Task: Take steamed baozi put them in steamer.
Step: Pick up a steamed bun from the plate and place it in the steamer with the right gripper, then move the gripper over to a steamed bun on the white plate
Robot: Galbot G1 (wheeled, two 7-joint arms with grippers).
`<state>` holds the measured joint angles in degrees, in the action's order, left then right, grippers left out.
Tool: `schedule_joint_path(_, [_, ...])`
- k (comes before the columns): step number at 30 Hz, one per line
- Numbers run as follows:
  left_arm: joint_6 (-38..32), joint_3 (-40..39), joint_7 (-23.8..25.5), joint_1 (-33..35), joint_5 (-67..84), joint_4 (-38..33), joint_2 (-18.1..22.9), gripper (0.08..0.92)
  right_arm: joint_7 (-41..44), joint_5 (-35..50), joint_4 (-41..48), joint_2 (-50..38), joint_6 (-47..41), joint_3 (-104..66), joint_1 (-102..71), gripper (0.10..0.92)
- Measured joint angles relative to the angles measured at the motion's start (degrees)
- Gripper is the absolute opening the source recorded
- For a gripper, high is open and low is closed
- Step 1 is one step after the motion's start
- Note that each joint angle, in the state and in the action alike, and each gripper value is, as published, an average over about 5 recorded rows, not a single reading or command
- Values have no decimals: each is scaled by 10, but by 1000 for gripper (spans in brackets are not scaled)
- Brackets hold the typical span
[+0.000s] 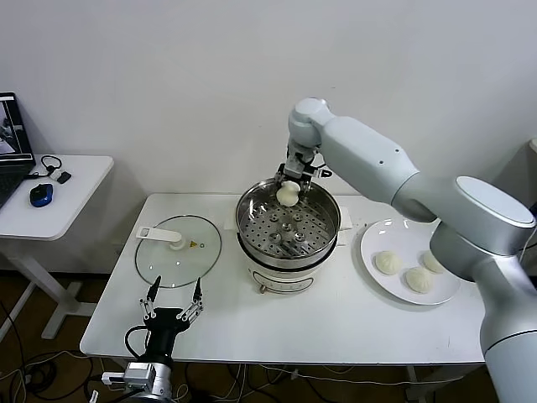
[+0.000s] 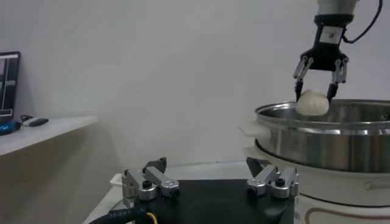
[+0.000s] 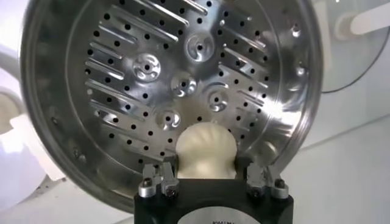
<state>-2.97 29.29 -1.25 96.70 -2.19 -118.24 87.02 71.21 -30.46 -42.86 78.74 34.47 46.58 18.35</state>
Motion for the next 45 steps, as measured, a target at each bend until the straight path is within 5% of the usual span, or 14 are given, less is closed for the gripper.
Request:
schedule_joint_path(17, [-1,3,0,2,0,0,0,823,-8,-69,71,43,18,-56,-33,616])
schedule_joint_path(27, [-1,7,1,6,0,0,-1,823,-2,-71,77,44,26,-59,-32,809])
schedule_joint_path(45, [-2,4,-1,5,1,1,0,823,29,109,-39,-53,-26,34,48,823])
